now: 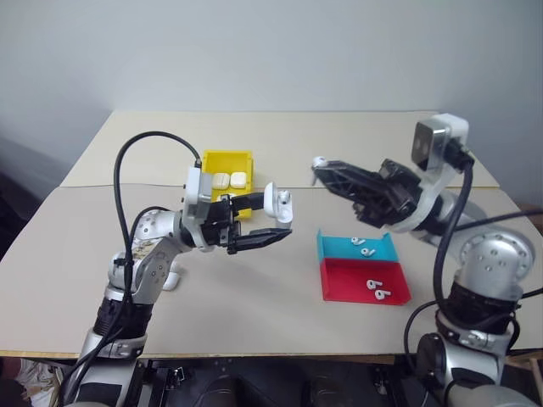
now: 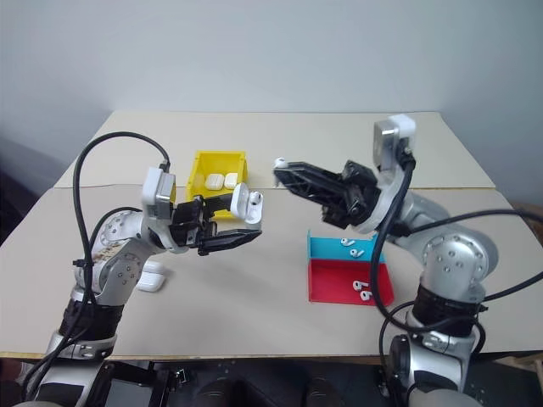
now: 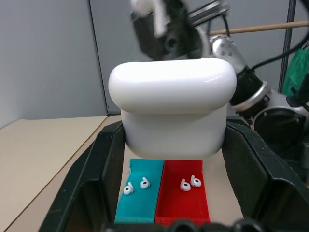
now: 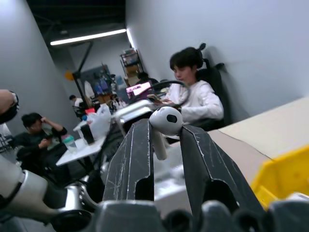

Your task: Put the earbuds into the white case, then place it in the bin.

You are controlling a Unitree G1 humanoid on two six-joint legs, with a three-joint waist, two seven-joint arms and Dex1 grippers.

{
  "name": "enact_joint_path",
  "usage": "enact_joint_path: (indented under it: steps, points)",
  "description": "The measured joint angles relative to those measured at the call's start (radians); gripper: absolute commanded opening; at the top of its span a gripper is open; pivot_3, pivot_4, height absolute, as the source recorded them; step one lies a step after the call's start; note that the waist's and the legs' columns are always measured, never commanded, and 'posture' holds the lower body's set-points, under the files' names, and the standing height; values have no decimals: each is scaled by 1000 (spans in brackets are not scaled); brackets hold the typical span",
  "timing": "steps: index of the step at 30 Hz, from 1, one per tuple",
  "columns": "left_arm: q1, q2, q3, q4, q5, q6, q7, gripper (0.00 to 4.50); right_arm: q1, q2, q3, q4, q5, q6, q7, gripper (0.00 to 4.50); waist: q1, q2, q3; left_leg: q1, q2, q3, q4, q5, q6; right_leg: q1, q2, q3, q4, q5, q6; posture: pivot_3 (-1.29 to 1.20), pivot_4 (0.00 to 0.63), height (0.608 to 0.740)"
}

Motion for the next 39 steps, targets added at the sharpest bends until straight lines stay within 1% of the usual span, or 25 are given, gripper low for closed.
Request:
enact_joint_path:
  steps: [1,3,7,11,17,27,36,38,39]
  points:
    - [-8,-4,-6,7,3,7,0,2761,27,16,8,-43,31,-1,-51,634,1,0,0,0,0,0,0,0,0,0,0,0,0,0,0,0,150,740]
    - [-16,-8,-11,9,3,9,-1,2761,70,24,43,-96,45,-11,-102,634,3,0,0,0,0,0,0,0,0,0,0,0,0,0,0,0,150,740]
    - [-26,-14,-12,14,4,9,-2,2761,109,6,118,-141,27,-43,-150,634,2,0,0,0,0,0,0,0,0,0,0,0,0,0,0,0,150,740]
    - [-27,-17,-13,17,4,11,-5,2761,127,-30,164,-149,-6,-94,-160,634,1,0,0,0,0,-1,0,0,0,0,0,0,0,0,0,0,150,740]
    - [-23,-9,-11,6,3,17,-1,2761,138,-60,196,-147,-30,-150,-163,634,1,0,0,0,0,-1,0,0,0,0,0,0,0,0,0,0,150,740]
    - [0,9,-7,-28,-4,41,2,2761,148,-130,237,-132,-48,-204,-115,634,1,0,0,0,0,-1,0,0,1,0,0,0,-1,0,0,0,150,740]
    - [6,8,-7,-33,0,44,12,2761,158,-153,265,-132,-62,-250,-96,634,2,0,0,0,0,-1,0,0,1,0,0,0,-1,0,0,0,150,740]
    - [6,8,-7,-32,3,44,16,2761,158,-156,272,-132,-70,-258,-96,1383,2,0,0,0,0,-1,0,0,1,0,0,0,-1,0,0,0,150,740]
    - [6,8,-6,-32,4,44,21,2761,158,-160,278,-133,-72,-261,-95,1609,2,0,0,0,0,-1,0,0,1,0,0,0,-1,0,0,0,150,740]
